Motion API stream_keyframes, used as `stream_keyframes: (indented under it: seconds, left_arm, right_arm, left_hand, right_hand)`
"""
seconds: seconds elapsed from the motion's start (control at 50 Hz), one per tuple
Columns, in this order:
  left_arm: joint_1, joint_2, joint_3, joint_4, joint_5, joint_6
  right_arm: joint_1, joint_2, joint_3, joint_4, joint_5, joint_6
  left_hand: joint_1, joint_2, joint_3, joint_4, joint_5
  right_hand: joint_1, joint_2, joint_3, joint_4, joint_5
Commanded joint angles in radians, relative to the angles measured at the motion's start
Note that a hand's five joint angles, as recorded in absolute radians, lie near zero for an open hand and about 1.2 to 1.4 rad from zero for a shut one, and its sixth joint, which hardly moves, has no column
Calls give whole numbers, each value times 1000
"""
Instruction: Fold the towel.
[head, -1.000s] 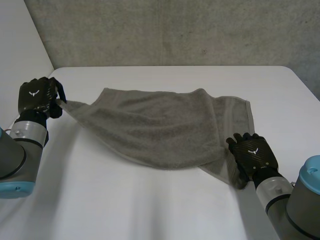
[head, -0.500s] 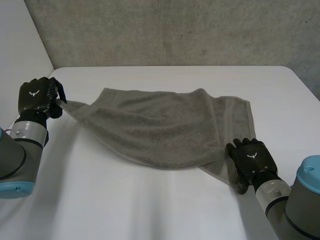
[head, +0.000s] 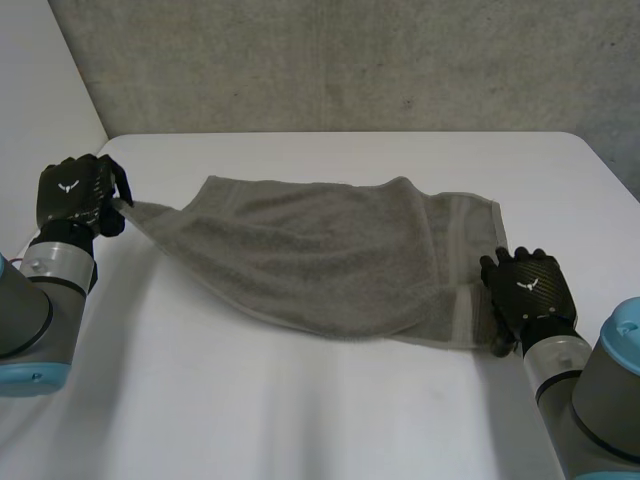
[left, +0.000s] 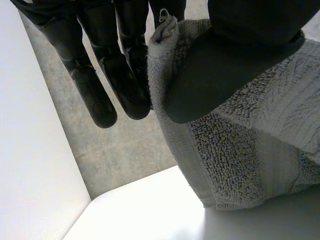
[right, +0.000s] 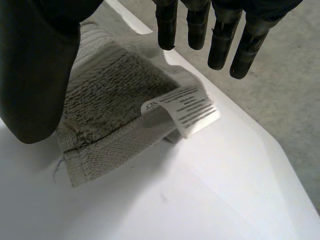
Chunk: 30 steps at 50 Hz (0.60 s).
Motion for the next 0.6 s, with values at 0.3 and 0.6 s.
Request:
stream_keyframes:
  seconds: [0.3,0.6]
  left_arm:
    - [4,0,1,0,0,0]
    - [4,0,1,0,-2,0]
  right_arm:
    - [-1,13,4,16,-67,-112]
    - [-61,-10,7,20,-181,-104]
  left_hand:
    - [204,178,179,178,188]
    - [204,178,179,178,188]
  right_hand:
    - [770,750,751,737,762]
    - [802,782,783,769,794]
